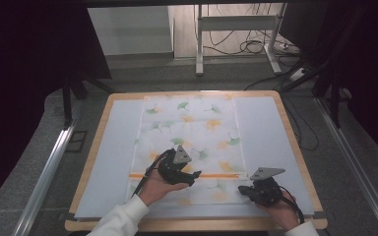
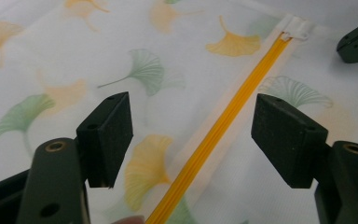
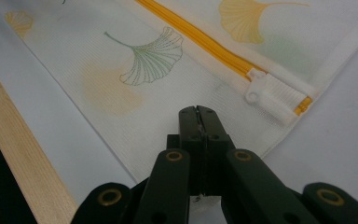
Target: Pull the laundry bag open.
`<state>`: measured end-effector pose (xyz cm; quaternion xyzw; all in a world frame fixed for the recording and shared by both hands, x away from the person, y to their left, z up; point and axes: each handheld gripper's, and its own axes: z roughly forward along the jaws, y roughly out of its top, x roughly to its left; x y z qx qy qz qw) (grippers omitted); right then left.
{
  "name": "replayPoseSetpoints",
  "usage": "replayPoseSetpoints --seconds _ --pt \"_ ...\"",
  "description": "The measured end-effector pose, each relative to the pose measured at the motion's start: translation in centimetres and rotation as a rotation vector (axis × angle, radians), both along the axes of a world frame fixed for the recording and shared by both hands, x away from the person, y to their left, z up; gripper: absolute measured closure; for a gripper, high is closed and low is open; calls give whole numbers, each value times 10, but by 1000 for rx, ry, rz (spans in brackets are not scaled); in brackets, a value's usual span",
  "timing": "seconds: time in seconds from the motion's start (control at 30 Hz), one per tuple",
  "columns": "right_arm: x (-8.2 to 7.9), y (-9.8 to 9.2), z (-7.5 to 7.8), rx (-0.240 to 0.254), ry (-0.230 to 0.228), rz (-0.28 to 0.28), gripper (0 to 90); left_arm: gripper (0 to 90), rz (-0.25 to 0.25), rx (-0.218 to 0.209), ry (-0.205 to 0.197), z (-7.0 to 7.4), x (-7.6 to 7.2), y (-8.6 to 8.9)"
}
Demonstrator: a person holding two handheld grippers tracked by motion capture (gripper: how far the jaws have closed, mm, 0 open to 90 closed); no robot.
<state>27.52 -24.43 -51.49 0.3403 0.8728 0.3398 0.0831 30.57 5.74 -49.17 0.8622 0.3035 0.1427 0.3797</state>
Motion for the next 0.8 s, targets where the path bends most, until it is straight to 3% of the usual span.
replayPoseSetpoints --seconds 0.3,0.57,0.8 --pt "-2 -1 -2 -7 13 -2 897 300 -49 8 18 0 10 -24" --pt "-6 -4 -2 1 19 -18 897 301 -65 2 8 5 15 -41" --pt "-9 -6 -2 5 14 -22 897 317 -113 15 11 2 18 -59"
